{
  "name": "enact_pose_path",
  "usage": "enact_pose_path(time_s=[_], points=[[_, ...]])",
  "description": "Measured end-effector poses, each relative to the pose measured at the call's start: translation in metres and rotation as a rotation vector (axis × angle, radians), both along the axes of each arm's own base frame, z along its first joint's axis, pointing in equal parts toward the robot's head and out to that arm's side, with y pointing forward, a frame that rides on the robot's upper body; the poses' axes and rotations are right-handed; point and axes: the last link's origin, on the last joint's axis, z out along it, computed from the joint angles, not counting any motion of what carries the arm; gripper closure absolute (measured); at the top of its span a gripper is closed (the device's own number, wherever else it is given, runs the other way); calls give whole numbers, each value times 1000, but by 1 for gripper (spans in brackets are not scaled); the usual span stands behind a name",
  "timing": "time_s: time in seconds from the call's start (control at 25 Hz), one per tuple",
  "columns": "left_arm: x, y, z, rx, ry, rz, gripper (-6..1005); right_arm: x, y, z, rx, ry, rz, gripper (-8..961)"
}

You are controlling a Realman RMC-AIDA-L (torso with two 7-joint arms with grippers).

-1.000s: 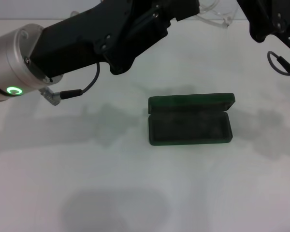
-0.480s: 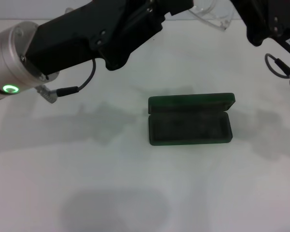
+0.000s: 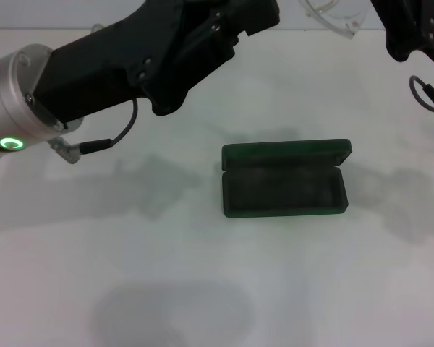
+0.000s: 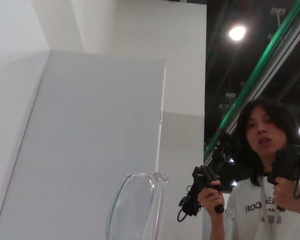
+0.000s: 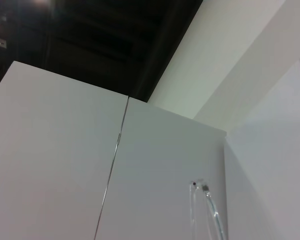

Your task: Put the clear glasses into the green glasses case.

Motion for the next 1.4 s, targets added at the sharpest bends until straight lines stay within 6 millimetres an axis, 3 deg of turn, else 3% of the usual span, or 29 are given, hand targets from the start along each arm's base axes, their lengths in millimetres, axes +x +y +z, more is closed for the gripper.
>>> enact_pose_path(time_s=[0.68, 1.4], points=[[-1, -7, -3, -31, 11, -38, 956, 0, -2, 4, 16, 31, 6, 885], [17, -11, -11, -81, -7, -110, 956, -1, -2, 0, 3, 18, 9, 884]])
